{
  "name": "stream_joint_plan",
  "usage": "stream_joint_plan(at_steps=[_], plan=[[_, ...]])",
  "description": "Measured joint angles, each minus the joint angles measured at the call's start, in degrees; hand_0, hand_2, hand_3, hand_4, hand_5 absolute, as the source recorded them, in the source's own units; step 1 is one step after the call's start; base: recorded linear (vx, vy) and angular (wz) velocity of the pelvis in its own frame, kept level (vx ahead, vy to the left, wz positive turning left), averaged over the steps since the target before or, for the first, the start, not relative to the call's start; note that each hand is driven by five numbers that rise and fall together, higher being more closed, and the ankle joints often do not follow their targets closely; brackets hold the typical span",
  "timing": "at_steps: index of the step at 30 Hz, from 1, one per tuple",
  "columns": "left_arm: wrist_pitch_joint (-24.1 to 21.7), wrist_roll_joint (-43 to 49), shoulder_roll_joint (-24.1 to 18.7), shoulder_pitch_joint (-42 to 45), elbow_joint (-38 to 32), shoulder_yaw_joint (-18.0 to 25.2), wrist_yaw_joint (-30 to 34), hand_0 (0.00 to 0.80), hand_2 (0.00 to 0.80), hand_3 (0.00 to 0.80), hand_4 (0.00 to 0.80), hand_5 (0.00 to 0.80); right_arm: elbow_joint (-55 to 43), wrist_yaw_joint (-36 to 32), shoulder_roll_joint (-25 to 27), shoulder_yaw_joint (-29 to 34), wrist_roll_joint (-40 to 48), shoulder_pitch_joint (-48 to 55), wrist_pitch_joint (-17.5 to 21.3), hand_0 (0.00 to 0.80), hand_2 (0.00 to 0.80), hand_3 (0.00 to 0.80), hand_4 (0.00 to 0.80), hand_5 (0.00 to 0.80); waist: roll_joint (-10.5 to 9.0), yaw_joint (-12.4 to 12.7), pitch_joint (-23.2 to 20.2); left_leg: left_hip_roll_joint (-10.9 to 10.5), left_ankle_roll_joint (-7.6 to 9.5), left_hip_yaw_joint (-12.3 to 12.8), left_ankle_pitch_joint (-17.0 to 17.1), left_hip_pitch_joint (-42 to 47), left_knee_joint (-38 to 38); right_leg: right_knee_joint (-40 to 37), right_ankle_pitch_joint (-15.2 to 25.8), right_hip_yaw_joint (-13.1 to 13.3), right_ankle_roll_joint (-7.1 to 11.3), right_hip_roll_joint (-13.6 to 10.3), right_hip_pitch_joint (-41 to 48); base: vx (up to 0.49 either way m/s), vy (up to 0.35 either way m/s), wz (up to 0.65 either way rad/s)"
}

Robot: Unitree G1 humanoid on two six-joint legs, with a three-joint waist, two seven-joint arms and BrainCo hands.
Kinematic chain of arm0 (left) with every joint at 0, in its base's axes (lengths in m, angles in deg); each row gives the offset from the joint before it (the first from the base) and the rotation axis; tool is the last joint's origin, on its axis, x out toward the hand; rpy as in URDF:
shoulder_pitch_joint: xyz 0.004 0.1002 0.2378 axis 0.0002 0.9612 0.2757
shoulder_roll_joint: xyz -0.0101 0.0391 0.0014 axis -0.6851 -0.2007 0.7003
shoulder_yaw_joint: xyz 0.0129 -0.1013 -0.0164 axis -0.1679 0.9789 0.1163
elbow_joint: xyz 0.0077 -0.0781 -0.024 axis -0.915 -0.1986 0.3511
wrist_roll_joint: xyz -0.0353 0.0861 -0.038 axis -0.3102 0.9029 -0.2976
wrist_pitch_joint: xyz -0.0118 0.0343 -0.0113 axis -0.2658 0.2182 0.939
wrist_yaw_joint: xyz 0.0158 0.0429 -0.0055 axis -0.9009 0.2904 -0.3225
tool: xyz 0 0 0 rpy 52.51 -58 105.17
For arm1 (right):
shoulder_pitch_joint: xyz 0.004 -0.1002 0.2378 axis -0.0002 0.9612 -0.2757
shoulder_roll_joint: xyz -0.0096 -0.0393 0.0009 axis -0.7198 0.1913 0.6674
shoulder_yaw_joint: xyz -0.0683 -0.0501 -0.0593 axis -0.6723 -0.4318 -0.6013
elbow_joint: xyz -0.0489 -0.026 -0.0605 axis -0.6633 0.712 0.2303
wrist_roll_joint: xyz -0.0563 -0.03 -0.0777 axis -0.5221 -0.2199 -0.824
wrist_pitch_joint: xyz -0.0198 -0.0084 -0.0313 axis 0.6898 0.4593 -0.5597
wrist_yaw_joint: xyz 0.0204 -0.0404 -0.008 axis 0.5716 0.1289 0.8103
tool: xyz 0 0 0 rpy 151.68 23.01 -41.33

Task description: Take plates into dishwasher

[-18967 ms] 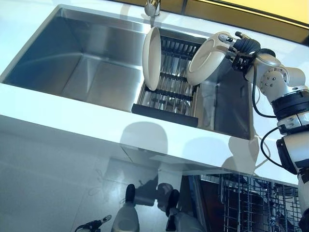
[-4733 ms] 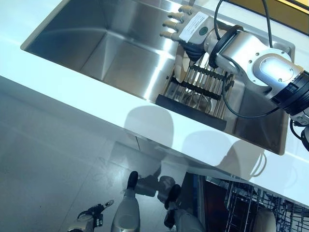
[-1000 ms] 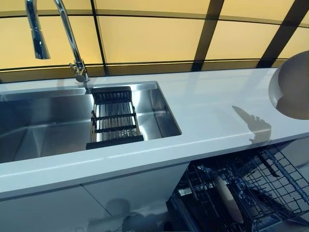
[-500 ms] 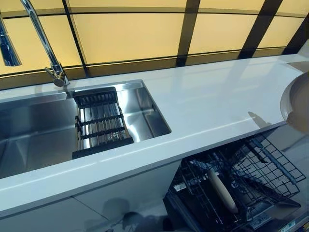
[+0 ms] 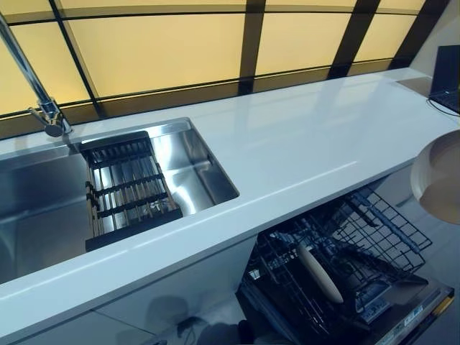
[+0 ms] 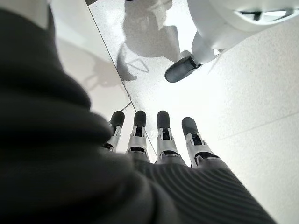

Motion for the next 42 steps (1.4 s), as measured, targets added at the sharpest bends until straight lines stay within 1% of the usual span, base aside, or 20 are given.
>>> stream_joint_plan(at_steps=[2,6,8,13,17,19,20,25,27,28,31,35,39,40,42], plan=[[0.00,0.44,-0.01,-0.20,-0.02,0.23,-0.10,0.000,0.000,0.000,0.000,0.000,-2.12,-0.51,-1.66,1.35,-2.20,2.23,-0.55,0.800,0.800,0.800,0.800,0.800,-0.04,-0.07,0.01,0.01,0.00,0.04,-0.02,0.04,0.00,0.00,0.00,0.04,0.00,0.01,0.02,0.000,0.000,0.00],[0.00,0.48,0.08,-0.49,-0.02,0.46,-0.15,0.000,0.000,0.000,0.000,0.000,-5.10,-3.03,-4.24,1.35,-3.09,5.32,-1.50,0.800,0.800,0.800,0.800,0.800,0.01,-0.79,0.01,-0.06,0.01,0.06,-0.03,0.03,0.00,0.00,0.01,0.06,0.01,-0.02,0.01,0.000,0.000,0.00],[0.03,0.48,0.09,-0.45,0.01,0.46,-0.22,0.000,0.000,0.000,0.000,0.000,-5.55,-3.86,-5.74,1.35,-3.47,5.77,-1.96,0.800,0.800,0.800,0.800,0.800,0.05,-0.95,0.00,-0.12,0.03,0.06,-0.04,0.04,0.01,0.00,0.03,0.07,0.01,-0.01,0.02,0.000,0.000,0.00],[0.07,0.48,0.51,-0.52,0.00,0.47,-0.25,0.000,0.000,0.000,0.000,0.000,-5.80,-5.14,-6.95,1.27,-4.12,6.07,-3.05,0.800,0.800,0.800,0.800,0.800,0.32,-0.95,-0.02,-0.12,0.04,0.08,-0.05,0.18,0.00,0.00,0.04,0.10,0.01,-0.01,0.12,0.000,0.000,0.00],[0.23,0.46,1.12,-0.56,0.00,0.47,-0.26,0.000,0.000,0.000,0.000,0.000,-6.55,-6.21,-9.27,0.96,-4.84,6.07,-4.48,0.800,0.800,0.800,0.800,0.800,0.40,-0.94,-0.03,-0.11,0.04,0.15,-0.05,0.26,0.00,0.00,0.06,0.14,0.03,-0.02,0.14,0.000,0.000,0.00],[0.25,0.45,1.30,-0.55,0.01,0.46,-0.28,0.000,0.000,0.000,0.000,0.000,-7.41,-6.45,-10.72,0.09,-5.97,6.05,-5.40,0.800,0.800,0.800,0.800,0.800,0.46,-0.87,-0.05,-0.10,0.04,0.15,-0.05,0.27,0.00,0.00,0.06,0.15,0.03,-0.02,0.15,0.000,0.000,0.00],[0.25,0.45,1.41,-0.56,0.01,0.46,-0.32,0.000,0.000,0.000,0.000,0.000,-8.20,-7.19,-10.97,-1.52,-6.27,6.06,-5.76,0.800,0.800,0.800,0.800,0.800,0.55,-0.88,-0.04,-0.08,0.04,0.15,-0.05,0.28,0.00,0.00,0.08,0.17,0.02,-0.03,0.15,0.000,0.000,0.00],[0.27,0.44,1.57,-0.61,0.01,0.46,-0.46,0.000,0.000,0.000,0.000,0.000,-8.72,-8.58,-14.14,-3.91,-8.64,6.02,-6.68,0.800,0.800,0.800,0.800,0.800,0.78,-0.56,0.07,-0.07,0.04,0.13,-0.05,0.37,0.00,0.00,0.10,0.16,0.01,-0.03,0.24,0.000,0.000,0.00],[0.31,0.44,1.58,-0.61,0.00,0.46,-0.48,0.000,0.000,0.000,0.000,0.000,-8.77,-8.57,-15.12,-4.28,-8.76,6.00,-6.78,0.800,0.800,0.800,0.800,0.800,0.90,-0.44,0.15,-0.05,0.05,0.12,-0.05,0.44,0.00,-0.01,0.10,0.16,0.01,-0.04,0.30,0.000,0.000,0.00],[0.33,0.44,1.61,-0.65,0.00,0.46,-0.51,0.000,0.000,0.000,0.000,0.000,-8.77,-8.56,-15.64,-5.84,-9.78,5.90,-7.19,0.800,0.800,0.800,0.800,0.800,1.02,-0.25,0.32,-0.03,0.05,0.07,-0.05,0.69,0.00,-0.01,0.10,0.16,0.01,-0.02,0.52,0.000,0.000,0.00],[0.34,0.44,1.72,-0.79,-0.01,0.44,-0.58,0.000,0.000,0.000,0.000,0.000,-8.72,-8.50,-17.46,-7.38,-11.31,5.79,-7.95,0.800,0.800,0.800,0.800,0.800,1.22,0.30,0.46,0.01,0.05,0.04,-0.05,0.82,-0.01,-0.02,0.09,0.14,0.00,-0.04,0.63,0.000,0.000,0.00],[0.90,0.44,2.27,-0.75,-0.01,0.43,-0.59,0.000,0.000,0.000,0.000,0.000,-8.71,-8.53,-21.82,-10.62,-14.84,5.69,-8.34,0.800,0.800,0.800,0.800,0.800,1.41,0.66,0.63,0.06,0.05,-0.05,-0.05,0.77,-0.02,-0.04,0.10,0.03,0.00,-0.08,0.63,0.000,0.000,0.00],[1.16,0.44,2.80,-0.66,-0.01,0.37,-0.61,0.000,0.000,0.000,0.000,0.000,-8.28,-8.36,-24.47,-13.06,-17.70,5.44,-8.98,0.800,0.800,0.800,0.800,0.800,1.56,1.01,0.76,0.09,0.06,-0.11,-0.04,0.76,-0.01,-0.03,0.10,0.00,0.00,-0.10,0.63,0.000,0.000,0.00],[1.20,0.44,2.91,-0.80,-0.07,0.34,-0.61,0.000,0.000,0.000,0.000,0.000,-7.61,-7.93,-25.07,-14.65,-18.83,5.43,-9.16,0.800,0.800,0.800,0.800,0.800,1.63,1.42,0.84,0.09,0.06,-0.13,-0.04,0.76,-0.01,-0.03,0.10,-0.01,0.00,-0.13,0.63,0.000,0.000,0.00],[1.24,0.44,2.91,-1.24,-0.18,0.32,-0.62,0.000,0.000,0.000,0.000,0.000,-5.57,-6.43,-26.59,-15.20,-20.10,5.38,-9.59,0.800,0.800,0.800,0.800,0.800,1.67,2.18,0.96,0.10,0.06,-0.20,-0.04,0.73,0.00,-0.04,0.09,-0.07,0.00,-0.18,0.64,0.000,0.000,0.00]])
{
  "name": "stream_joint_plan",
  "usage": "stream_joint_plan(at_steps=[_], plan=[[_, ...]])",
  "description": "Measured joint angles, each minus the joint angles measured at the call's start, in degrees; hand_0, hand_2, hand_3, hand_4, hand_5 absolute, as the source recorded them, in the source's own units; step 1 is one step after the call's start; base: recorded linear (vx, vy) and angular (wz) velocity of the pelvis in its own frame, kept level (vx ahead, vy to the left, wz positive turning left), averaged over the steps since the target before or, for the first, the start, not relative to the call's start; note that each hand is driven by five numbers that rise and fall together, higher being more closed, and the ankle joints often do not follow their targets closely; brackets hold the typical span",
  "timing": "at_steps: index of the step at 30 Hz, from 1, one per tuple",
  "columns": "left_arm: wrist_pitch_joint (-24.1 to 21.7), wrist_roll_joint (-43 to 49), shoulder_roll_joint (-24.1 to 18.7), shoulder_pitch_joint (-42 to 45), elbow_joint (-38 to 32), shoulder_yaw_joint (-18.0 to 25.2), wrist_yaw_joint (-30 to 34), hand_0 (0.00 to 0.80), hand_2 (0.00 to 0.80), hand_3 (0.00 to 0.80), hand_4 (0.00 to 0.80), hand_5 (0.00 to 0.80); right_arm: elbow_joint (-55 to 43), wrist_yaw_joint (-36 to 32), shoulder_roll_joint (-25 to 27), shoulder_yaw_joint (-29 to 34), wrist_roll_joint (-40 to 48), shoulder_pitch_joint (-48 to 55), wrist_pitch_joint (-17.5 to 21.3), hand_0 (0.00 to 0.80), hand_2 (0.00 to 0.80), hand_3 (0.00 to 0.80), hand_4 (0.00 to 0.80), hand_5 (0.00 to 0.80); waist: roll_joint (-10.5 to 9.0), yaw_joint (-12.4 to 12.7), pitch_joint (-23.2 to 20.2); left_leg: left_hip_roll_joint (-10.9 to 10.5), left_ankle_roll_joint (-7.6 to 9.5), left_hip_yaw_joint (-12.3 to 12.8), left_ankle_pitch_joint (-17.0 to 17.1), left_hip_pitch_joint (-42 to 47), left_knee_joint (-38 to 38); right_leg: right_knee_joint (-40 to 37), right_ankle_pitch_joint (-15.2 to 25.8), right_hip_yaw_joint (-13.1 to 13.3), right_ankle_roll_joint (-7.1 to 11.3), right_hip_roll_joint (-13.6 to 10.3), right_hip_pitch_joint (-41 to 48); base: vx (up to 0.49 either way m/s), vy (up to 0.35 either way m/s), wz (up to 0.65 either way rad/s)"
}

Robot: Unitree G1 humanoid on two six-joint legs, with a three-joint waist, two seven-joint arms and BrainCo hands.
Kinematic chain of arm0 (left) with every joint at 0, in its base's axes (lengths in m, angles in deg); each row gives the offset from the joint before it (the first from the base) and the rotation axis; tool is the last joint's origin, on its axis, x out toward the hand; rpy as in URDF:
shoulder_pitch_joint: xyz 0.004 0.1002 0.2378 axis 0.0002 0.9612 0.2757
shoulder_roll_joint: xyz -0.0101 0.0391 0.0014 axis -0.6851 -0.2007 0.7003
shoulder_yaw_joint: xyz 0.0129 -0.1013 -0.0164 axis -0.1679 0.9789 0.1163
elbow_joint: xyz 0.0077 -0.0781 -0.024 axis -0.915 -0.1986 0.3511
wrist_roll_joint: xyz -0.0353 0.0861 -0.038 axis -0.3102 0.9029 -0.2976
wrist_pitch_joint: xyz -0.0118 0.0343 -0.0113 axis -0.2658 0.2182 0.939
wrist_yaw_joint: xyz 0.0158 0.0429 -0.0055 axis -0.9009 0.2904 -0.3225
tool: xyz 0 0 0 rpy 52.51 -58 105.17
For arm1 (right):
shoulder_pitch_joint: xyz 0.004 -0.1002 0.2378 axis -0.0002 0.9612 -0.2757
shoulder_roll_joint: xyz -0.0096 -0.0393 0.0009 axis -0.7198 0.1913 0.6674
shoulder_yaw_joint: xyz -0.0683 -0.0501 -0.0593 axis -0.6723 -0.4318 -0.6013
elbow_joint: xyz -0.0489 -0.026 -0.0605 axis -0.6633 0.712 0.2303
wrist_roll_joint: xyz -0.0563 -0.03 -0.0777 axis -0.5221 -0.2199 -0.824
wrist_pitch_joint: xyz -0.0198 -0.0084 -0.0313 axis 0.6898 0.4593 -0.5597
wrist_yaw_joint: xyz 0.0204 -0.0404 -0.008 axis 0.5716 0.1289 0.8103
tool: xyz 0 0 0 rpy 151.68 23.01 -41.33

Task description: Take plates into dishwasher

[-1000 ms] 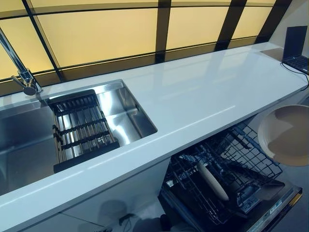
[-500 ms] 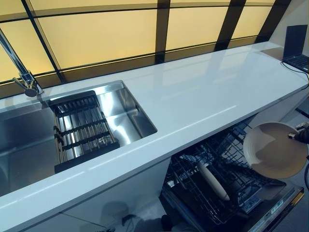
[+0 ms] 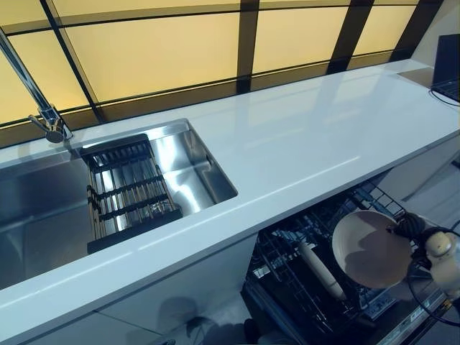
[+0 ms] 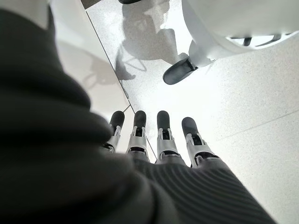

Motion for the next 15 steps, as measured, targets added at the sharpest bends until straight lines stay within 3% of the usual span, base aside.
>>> stream_joint_plan(at_steps=[15], plan=[[0.04,0.02,0.73,0.16,-1.67,-2.95,-0.04,0.000,0.000,0.000,0.000,0.000,8.15,16.13,-7.39,-9.17,-25.35,-3.03,-7.57,0.800,0.800,0.800,0.800,0.800,1.82,3.14,0.62,-0.25,0.29,-2.50,0.20,-1.11,0.00,-0.01,-0.19,-2.14,-0.25,-0.75,0.19,0.004,0.010,0.08]])
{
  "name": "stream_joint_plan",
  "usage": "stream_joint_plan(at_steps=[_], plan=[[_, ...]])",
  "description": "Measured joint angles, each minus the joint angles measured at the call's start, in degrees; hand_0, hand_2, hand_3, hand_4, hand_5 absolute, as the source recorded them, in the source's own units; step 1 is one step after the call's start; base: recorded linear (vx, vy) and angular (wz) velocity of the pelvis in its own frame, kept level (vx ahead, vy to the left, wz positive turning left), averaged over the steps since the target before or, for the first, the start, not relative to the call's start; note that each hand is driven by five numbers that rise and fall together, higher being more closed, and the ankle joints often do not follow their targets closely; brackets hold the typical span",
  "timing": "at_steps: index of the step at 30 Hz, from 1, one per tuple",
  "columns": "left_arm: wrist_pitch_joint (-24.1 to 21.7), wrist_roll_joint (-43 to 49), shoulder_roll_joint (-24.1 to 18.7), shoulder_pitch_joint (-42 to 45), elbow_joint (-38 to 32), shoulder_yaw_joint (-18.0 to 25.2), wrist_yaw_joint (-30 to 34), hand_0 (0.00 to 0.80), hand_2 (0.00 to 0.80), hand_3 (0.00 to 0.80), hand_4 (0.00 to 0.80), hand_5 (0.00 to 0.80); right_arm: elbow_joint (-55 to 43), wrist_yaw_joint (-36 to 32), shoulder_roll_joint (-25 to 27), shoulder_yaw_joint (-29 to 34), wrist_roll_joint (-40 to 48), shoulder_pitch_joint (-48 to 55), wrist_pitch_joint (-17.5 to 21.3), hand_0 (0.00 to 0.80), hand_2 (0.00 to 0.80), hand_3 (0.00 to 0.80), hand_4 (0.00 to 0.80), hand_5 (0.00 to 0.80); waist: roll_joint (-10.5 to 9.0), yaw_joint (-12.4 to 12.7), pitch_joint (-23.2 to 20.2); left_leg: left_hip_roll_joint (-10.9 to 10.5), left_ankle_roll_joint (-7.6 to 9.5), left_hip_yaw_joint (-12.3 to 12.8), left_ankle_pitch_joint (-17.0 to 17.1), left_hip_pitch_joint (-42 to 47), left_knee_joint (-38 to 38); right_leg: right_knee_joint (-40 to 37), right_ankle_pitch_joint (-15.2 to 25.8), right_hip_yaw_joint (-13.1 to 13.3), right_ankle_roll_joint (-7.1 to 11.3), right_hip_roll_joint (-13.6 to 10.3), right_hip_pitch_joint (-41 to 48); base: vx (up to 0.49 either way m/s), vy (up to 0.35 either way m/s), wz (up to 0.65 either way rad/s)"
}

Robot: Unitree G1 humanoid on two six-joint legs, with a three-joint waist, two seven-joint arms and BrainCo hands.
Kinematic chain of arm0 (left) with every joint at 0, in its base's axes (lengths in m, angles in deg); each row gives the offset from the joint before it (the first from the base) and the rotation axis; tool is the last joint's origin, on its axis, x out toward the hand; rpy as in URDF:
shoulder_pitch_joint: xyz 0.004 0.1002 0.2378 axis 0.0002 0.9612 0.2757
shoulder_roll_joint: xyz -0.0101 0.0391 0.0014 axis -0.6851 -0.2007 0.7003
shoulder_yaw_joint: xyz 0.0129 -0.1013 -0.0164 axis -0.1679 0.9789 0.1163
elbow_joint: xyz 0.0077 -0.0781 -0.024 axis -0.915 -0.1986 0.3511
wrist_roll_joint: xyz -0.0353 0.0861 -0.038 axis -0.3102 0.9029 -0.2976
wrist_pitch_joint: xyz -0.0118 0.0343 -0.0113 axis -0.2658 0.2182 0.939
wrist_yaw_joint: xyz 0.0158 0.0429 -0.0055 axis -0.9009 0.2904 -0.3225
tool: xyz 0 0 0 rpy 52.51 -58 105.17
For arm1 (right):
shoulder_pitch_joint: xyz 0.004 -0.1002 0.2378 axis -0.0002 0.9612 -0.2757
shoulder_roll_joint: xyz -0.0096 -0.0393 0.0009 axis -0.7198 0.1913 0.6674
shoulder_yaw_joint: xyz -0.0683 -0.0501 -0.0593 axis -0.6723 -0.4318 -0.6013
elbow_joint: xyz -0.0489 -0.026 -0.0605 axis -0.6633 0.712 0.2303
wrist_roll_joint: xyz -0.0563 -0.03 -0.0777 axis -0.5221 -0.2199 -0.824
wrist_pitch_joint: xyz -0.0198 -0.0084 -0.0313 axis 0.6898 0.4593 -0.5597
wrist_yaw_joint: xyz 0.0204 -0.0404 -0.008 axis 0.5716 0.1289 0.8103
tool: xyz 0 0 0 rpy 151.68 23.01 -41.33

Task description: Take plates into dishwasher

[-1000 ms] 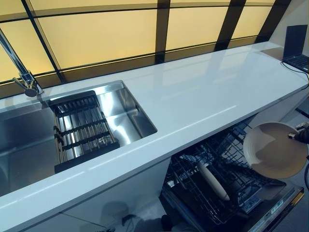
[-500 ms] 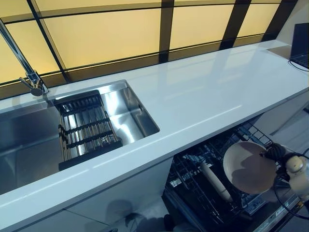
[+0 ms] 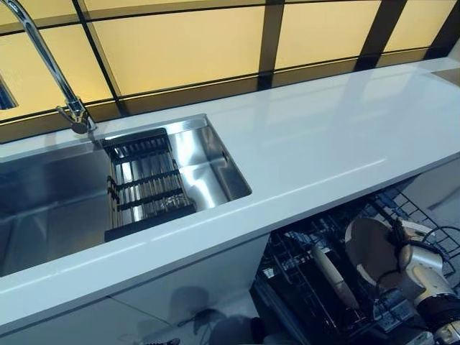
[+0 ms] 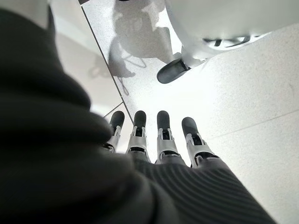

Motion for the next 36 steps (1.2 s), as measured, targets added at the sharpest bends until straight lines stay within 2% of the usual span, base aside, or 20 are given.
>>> stream_joint_plan(at_steps=[7,14,17,22,36], plan=[[0.12,0.02,0.01,0.00,-0.53,-0.82,0.00,0.000,0.000,0.000,0.000,0.000,1.03,0.63,-1.49,-1.75,-2.01,0.14,-0.80,0.800,0.800,0.800,0.800,0.800,0.10,1.20,-0.07,-0.01,0.05,-0.47,0.03,-0.12,0.00,0.00,-0.07,-0.43,-0.06,-0.08,0.11,0.002,0.003,0.03],[0.19,0.04,0.03,0.03,-0.54,-0.85,0.01,0.000,0.000,0.000,0.000,0.000,3.24,0.57,-2.91,-3.12,-2.05,0.11,-0.83,0.800,0.800,0.800,0.800,0.800,-0.02,1.42,-0.31,0.01,0.08,-0.69,0.07,-0.24,0.02,0.01,-0.08,-0.67,-0.08,-0.08,0.12,0.000,0.000,0.00],[0.22,0.08,0.09,0.00,-0.61,-0.90,0.01,0.000,0.000,0.000,0.000,0.000,3.95,0.48,-4.23,-6.19,-2.02,0.14,-0.87,0.800,0.800,0.800,0.800,0.800,-0.06,1.44,-0.68,-0.02,0.12,-0.83,0.10,-0.32,0.01,0.01,-0.08,-0.78,-0.08,-0.15,0.12,0.000,0.000,0.00],[0.51,0.51,0.11,0.04,-0.62,-1.00,0.00,0.000,0.000,0.000,0.000,0.000,6.21,0.33,-5.81,-6.54,-1.70,0.11,-2.37,0.800,0.800,0.800,0.800,0.800,-0.44,1.58,-1.26,0.00,0.25,-1.23,0.23,-0.63,0.03,0.01,-0.08,-1.11,-0.09,-0.17,0.00,0.000,-0.005,0.03],[0.99,0.59,0.11,-0.03,-0.57,-1.29,0.00,0.000,0.000,0.000,0.000,0.000,13.08,0.08,-8.16,-8.57,3.80,-0.92,-5.07,0.800,0.800,0.800,0.800,0.800,-0.64,3.88,-2.79,0.06,0.27,-2.58,0.55,-0.83,0.02,0.00,-0.16,-2.29,-0.22,-0.29,0.37,-0.001,-0.003,0.03]])
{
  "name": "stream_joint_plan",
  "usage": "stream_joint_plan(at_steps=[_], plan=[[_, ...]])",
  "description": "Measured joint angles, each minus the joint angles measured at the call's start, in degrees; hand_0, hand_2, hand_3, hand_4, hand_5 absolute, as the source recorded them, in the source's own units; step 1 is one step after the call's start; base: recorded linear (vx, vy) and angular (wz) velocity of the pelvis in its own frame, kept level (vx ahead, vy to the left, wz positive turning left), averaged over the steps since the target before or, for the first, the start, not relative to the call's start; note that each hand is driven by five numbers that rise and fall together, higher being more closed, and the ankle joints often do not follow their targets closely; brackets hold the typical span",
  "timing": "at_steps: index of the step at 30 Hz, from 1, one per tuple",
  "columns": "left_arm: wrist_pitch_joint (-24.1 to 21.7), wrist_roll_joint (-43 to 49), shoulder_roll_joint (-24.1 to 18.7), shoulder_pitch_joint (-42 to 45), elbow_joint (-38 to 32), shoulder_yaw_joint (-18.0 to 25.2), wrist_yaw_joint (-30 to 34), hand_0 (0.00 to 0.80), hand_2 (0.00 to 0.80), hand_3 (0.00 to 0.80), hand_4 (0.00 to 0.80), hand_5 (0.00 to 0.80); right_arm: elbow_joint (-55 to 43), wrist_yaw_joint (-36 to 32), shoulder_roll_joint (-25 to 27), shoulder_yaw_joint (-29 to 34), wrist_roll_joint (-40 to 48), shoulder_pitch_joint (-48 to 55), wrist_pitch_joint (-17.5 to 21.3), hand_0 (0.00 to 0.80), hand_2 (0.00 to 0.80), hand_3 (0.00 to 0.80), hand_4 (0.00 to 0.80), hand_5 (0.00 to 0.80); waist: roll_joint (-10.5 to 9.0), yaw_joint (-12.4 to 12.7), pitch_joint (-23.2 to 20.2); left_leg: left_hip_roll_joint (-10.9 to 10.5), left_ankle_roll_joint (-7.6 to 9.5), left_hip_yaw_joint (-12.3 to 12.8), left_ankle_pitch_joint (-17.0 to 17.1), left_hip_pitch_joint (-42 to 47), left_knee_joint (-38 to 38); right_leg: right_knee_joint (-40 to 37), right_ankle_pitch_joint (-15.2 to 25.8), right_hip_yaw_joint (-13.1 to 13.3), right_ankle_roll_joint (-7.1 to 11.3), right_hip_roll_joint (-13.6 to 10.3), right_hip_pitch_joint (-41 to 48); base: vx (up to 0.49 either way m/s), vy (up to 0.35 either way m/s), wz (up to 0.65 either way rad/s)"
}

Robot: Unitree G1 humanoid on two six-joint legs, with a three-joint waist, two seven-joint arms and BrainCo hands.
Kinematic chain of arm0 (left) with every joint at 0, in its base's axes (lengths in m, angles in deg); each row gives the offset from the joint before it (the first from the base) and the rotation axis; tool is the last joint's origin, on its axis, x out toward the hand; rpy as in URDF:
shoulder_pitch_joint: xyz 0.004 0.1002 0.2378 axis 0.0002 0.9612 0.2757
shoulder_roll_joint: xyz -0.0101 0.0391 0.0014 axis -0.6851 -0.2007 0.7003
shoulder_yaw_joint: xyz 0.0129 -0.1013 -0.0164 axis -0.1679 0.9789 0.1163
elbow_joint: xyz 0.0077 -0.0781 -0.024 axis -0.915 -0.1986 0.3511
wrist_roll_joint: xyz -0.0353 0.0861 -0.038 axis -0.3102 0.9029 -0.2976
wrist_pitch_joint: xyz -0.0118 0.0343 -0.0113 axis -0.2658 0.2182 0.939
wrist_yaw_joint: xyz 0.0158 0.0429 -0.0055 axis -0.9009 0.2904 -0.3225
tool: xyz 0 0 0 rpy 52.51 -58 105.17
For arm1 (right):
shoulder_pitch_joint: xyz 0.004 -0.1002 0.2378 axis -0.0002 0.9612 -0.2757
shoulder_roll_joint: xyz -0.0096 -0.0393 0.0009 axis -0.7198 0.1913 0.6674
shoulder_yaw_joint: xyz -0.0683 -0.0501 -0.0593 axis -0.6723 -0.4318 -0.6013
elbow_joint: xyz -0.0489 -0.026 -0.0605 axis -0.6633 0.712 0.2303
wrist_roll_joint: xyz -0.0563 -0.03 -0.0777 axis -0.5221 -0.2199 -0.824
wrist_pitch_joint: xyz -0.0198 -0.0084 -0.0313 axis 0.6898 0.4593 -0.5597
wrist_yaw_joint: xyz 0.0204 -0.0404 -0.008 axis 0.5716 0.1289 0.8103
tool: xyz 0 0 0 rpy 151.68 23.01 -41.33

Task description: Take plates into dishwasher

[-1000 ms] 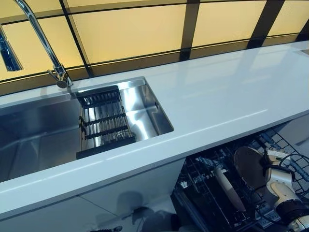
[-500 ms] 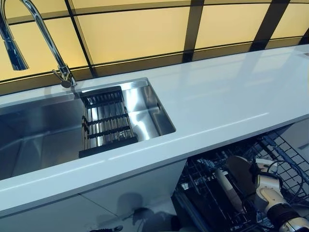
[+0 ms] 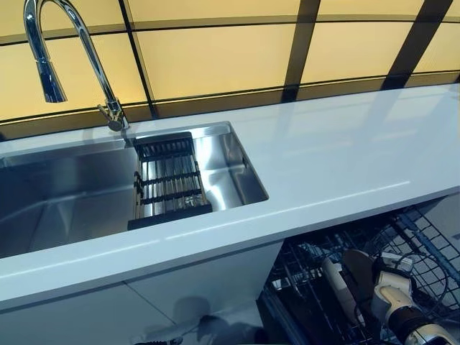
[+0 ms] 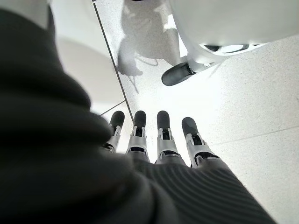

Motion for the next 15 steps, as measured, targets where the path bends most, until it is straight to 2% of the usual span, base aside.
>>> stream_joint_plan(at_steps=[2,3,4,5,6,13,15], plan=[[0.01,0.02,0.03,0.01,0.00,-0.72,0.00,0.000,0.000,0.000,0.000,0.000,0.71,0.00,-0.03,-0.02,0.56,-0.02,-0.17,0.800,0.800,0.800,0.800,0.800,0.00,0.26,-0.01,0.01,0.00,-0.09,0.02,0.00,0.00,0.00,-0.02,-0.11,-0.03,0.00,0.06,-0.002,-0.001,0.02],[0.02,0.02,0.03,0.01,0.00,-0.72,0.00,0.000,0.000,0.000,0.000,0.000,1.02,0.00,-0.07,-0.04,0.62,-0.05,-0.19,0.715,0.715,0.715,0.715,0.715,-0.03,0.39,-0.03,0.03,0.00,-0.11,0.04,0.00,0.00,0.00,-0.02,-0.13,-0.03,0.01,0.07,0.000,0.000,0.00],[0.03,0.03,0.02,0.01,0.00,-0.71,0.00,0.000,0.000,0.000,0.000,0.000,1.09,0.02,-0.07,-0.04,0.86,-0.06,-0.20,0.562,0.562,0.562,0.562,0.562,-0.07,0.44,-0.06,0.04,-0.01,-0.15,0.04,0.01,0.00,0.00,-0.02,-0.17,-0.03,0.01,0.09,0.000,0.000,0.00],[0.06,0.04,0.02,0.03,0.00,-0.71,0.00,0.000,0.000,0.000,0.000,0.000,1.09,0.13,-0.07,-0.03,1.96,-0.13,-0.22,0.198,0.198,0.198,0.198,0.198,-0.13,0.44,-0.10,0.04,-0.01,-0.20,0.05,0.00,0.00,0.00,-0.03,-0.21,-0.04,0.01,0.12,0.000,0.000,0.00],[0.12,0.05,0.02,0.02,0.00,-0.71,0.00,0.000,0.000,0.000,0.000,0.000,1.07,0.11,-0.19,-0.02,3.21,-0.25,-0.21,0.000,0.000,0.000,0.000,0.000,-0.23,0.44,-0.16,0.04,-0.01,-0.23,0.05,0.00,0.00,0.00,-0.03,-0.23,-0.05,0.01,0.13,0.000,0.000,0.00],[0.22,1.17,-0.06,0.05,-0.01,-0.67,-0.01,0.000,0.000,0.000,0.000,0.000,-2.69,-2.22,-1.94,0.42,7.42,-0.47,-0.20,0.000,0.000,0.000,0.000,0.000,-0.68,0.27,-0.32,-0.06,-0.02,-0.23,0.05,0.02,0.00,0.00,-0.03,-0.21,-0.04,-0.07,0.13,0.000,0.000,0.00],[0.25,1.18,-0.07,0.06,-0.04,-0.63,-0.01,0.000,0.000,0.000,0.000,0.000,-6.94,-4.85,-1.86,1.11,8.10,-0.26,-0.12,0.000,0.000,0.000,0.000,0.000,-0.63,-0.33,-0.14,-0.06,-0.02,-0.20,0.05,0.01,-0.01,0.00,-0.03,-0.15,-0.04,-0.04,0.12,0.000,0.000,0.00]])
